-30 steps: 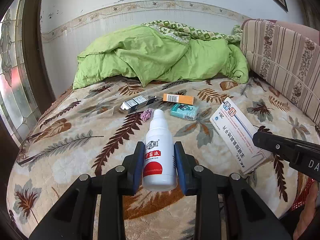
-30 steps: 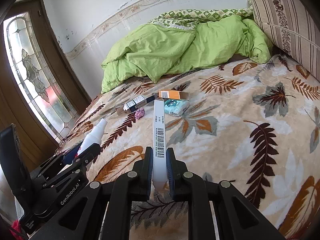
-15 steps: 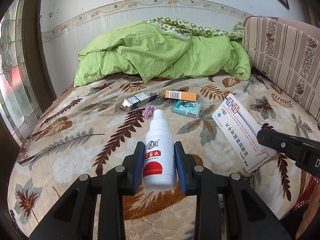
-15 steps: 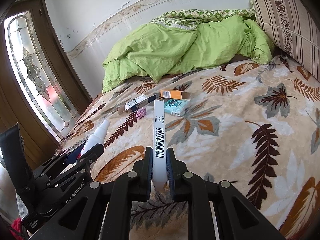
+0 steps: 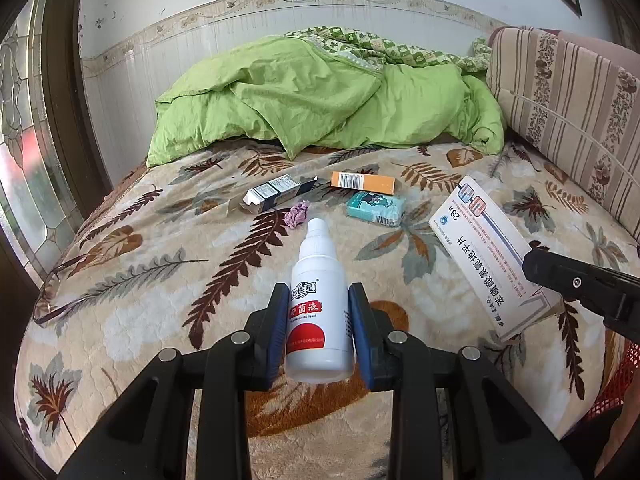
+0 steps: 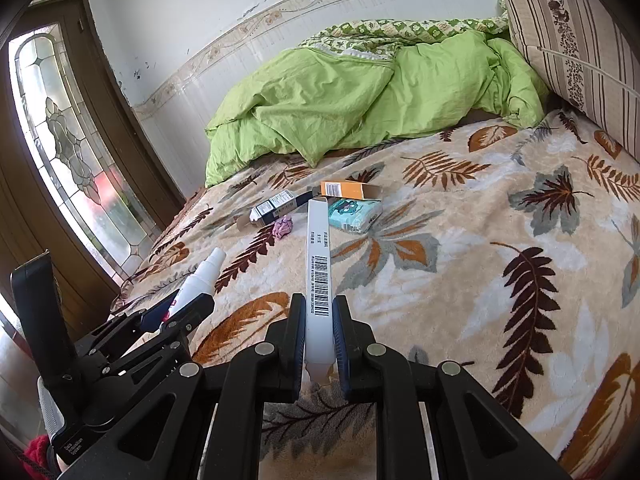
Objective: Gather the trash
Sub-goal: 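Hold the tube box and spray bottle lifted above the bed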
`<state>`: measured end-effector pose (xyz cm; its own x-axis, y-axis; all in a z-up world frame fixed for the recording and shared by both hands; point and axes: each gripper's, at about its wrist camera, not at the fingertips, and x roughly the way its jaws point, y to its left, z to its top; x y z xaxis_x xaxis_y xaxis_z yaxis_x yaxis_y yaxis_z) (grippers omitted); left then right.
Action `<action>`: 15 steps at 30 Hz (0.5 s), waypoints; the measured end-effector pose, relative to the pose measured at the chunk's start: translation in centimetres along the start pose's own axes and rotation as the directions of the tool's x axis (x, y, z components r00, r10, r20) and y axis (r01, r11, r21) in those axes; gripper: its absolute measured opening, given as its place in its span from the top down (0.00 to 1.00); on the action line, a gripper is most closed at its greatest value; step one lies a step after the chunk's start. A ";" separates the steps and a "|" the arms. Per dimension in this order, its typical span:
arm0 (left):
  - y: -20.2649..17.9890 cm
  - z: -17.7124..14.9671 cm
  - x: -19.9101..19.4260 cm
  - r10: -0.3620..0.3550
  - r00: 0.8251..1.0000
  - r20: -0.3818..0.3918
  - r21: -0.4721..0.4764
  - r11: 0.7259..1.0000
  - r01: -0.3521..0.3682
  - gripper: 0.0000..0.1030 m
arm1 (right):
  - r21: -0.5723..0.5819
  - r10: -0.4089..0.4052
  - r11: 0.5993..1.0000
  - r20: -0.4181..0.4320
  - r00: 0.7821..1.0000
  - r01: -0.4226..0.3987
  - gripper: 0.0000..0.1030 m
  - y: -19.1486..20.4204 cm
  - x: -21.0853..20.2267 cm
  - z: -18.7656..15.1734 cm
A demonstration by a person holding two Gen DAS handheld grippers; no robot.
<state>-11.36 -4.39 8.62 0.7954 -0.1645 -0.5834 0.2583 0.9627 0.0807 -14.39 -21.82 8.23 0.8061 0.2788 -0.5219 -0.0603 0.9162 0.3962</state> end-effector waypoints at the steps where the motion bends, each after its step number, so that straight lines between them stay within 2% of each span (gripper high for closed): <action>1: 0.0 -0.1 0.1 0.000 1.000 -0.001 0.000 1.000 0.000 0.72 | 0.001 0.000 1.000 0.000 1.000 0.000 0.86 0.0 0.0 0.0; 11: 0.0 0.0 0.1 -0.003 1.000 -0.003 -0.004 1.000 0.003 0.72 | 0.005 0.005 1.000 0.000 1.000 -0.005 0.86 0.0 0.0 0.0; 15: 0.2 -0.4 0.2 -0.037 0.999 -0.011 -0.027 0.999 0.036 0.72 | 0.027 0.020 0.999 0.000 1.000 -0.020 0.86 -0.1 -0.3 0.0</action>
<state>-11.38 -4.18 8.15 0.7796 -0.1974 -0.5944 0.2719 0.9616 0.0372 -14.63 -21.94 8.32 0.8051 0.2969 -0.5136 -0.0603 0.9022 0.4270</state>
